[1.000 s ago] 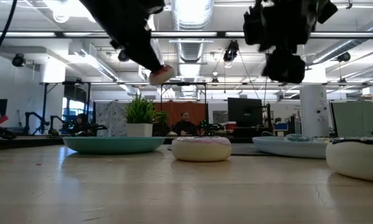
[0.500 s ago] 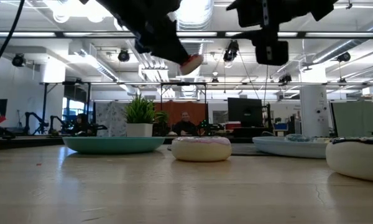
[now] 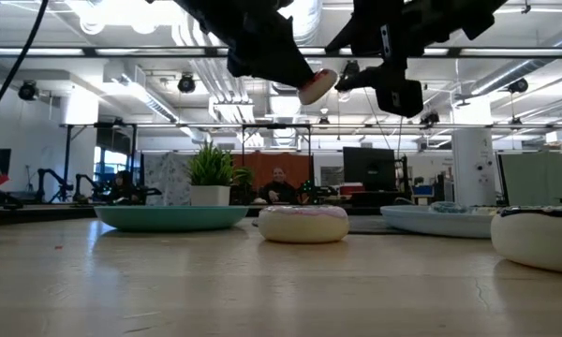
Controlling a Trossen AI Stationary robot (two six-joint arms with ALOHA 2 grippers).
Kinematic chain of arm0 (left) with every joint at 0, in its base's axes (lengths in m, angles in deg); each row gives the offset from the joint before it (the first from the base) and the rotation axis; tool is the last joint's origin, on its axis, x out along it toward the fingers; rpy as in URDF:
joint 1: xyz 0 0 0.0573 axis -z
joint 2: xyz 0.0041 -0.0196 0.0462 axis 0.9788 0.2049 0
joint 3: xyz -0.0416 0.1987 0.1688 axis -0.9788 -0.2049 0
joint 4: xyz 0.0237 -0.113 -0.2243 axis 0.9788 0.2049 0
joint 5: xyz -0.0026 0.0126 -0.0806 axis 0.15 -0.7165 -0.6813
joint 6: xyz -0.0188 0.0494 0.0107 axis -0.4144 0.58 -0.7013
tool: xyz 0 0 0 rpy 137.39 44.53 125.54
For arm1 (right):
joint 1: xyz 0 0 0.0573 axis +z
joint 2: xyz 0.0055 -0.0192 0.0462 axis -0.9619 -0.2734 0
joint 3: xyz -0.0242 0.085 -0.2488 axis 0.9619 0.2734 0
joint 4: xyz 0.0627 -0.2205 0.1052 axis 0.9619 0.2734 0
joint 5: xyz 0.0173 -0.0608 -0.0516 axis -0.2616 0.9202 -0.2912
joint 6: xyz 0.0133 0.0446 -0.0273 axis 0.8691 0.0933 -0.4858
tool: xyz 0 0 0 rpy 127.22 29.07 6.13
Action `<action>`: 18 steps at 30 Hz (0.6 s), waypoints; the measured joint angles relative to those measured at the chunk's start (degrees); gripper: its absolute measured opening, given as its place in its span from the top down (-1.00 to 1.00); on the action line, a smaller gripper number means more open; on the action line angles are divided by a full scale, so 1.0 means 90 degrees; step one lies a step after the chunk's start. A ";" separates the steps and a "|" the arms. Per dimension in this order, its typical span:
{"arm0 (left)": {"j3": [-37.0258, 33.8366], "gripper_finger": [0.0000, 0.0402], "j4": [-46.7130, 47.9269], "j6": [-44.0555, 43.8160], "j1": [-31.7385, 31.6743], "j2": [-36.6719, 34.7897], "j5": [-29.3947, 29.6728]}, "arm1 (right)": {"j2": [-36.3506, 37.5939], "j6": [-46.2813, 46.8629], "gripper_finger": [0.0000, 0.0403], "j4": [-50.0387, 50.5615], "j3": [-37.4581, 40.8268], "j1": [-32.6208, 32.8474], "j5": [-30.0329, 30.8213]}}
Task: Pick & Place donuts
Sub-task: Put the small orange donut on the blue plate
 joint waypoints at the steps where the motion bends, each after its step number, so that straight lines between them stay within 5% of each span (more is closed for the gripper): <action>1: 0.0010 1.00 0.0002 -0.0040 0.0006 0.0028 -0.0034 | 0.0002 -0.0010 0.06 0.0009 0.0000 0.0001 0.0033; 12: 0.0062 1.00 -0.0214 -0.0099 0.0052 0.0054 -0.0145 | -0.0064 -0.0043 0.08 0.0043 0.0000 -0.0020 0.0186; 18: 0.0067 1.00 -0.0248 -0.0101 0.0052 0.0054 -0.0150 | -0.0078 -0.0020 0.29 0.0059 -0.0002 -0.0023 0.0017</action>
